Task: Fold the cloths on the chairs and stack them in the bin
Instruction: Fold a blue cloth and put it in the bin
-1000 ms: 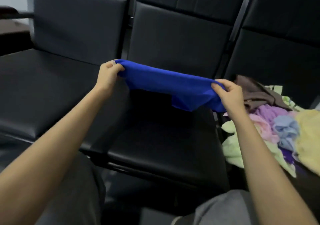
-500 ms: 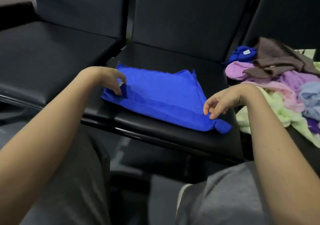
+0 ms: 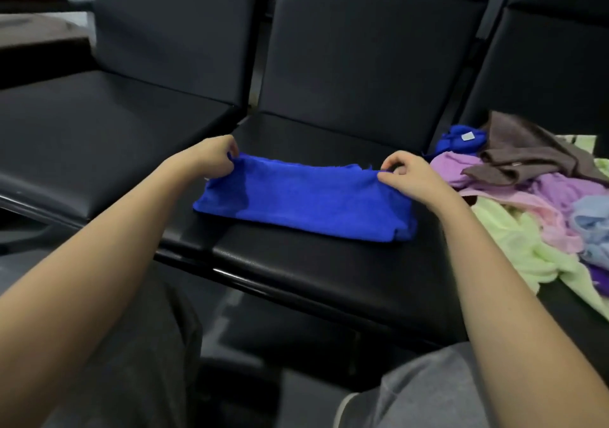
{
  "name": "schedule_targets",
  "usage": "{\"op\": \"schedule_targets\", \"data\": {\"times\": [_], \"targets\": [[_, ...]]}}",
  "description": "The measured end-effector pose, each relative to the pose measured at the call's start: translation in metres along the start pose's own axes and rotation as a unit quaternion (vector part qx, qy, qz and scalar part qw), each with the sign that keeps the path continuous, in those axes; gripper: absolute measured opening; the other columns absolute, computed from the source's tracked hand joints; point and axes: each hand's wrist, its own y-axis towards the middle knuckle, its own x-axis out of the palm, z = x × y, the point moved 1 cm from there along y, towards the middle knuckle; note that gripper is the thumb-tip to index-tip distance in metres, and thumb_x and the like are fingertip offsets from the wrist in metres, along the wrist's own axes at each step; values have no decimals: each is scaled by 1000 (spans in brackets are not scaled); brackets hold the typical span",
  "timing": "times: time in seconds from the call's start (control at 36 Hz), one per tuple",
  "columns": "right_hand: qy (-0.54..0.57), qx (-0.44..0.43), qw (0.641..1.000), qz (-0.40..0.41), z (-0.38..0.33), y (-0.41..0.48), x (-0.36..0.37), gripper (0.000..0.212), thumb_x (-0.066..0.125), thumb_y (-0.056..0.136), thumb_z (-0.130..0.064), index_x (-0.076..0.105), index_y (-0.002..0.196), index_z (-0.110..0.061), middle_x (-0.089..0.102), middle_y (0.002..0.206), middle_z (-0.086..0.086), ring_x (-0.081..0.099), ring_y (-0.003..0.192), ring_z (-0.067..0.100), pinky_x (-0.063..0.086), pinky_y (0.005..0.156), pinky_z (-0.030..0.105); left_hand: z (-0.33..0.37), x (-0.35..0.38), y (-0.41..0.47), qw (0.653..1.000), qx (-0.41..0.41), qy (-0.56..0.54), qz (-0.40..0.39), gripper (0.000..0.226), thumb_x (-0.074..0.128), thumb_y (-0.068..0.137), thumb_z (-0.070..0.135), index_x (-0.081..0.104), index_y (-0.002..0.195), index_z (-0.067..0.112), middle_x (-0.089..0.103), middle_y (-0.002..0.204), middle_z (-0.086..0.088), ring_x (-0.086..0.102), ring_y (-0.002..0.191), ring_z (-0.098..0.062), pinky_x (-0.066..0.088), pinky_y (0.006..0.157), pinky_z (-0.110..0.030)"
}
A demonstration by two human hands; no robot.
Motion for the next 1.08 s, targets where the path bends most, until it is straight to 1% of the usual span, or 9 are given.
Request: {"op": "schedule_targets", "data": {"times": [0.14,0.25,0.44,0.53,0.64,0.75,0.86,0.97,1.08], "targets": [[6,145,982,-122,16,3,12,20,66,83,-4,57,91,-20,50,78,1,45,62,12,40,44,19,-8,3,9,993,-53,-75,76,38,58,86,5,54,124,4,57,119,-17,56,104,-33,42,73,-31],[140,110,983,40,30,12,17,29,61,85,2,58,111,-10,52,71,0,48,44,3,34,36,11,-11,4,15,973,-74,-169,136,37,62,84,6,57,121,5,60,117,-13,57,106,-28,41,78,-28],[233,79,938,243,34,31,25,34,53,90,-7,54,124,-14,60,104,9,55,84,15,47,78,27,-13,11,20,932,-96,-247,246,27,52,88,8,57,115,5,61,115,-11,56,107,-25,38,76,-27],[277,106,931,215,34,31,36,52,53,94,-14,35,142,-18,58,100,0,53,83,9,42,77,21,-18,22,25,931,-122,-261,223,31,55,89,11,53,119,4,60,118,-13,55,109,-26,37,78,-26],[226,186,947,134,39,28,53,77,58,93,-22,8,151,-14,44,138,11,46,125,26,37,98,29,-19,29,30,940,-155,-258,162,52,62,87,19,41,132,3,55,126,-14,54,112,-27,39,82,-28],[142,262,941,161,37,30,50,63,55,88,-13,26,143,-2,45,139,17,49,121,33,42,98,36,-11,27,34,967,-145,-168,123,50,60,86,16,38,128,0,53,125,-17,53,111,-32,41,78,-33],[143,299,936,117,32,32,45,37,61,82,-11,52,116,1,57,95,15,58,81,27,50,69,35,-9,34,34,984,-139,-57,97,51,57,89,25,37,129,1,47,130,-19,45,120,-37,40,90,-41],[167,286,944,7,25,31,46,19,63,88,-10,52,73,-8,44,61,4,39,48,13,30,44,23,-9,47,33,984,-140,20,110,55,51,92,35,35,135,4,38,139,-20,33,129,-37,31,102,-44],[288,205,936,9,20,30,52,13,60,92,-13,58,80,-16,63,86,8,62,72,16,53,69,28,-14,54,34,982,-128,32,134,54,47,94,37,35,135,4,38,139,-20,35,127,-36,31,101,-42]]}}
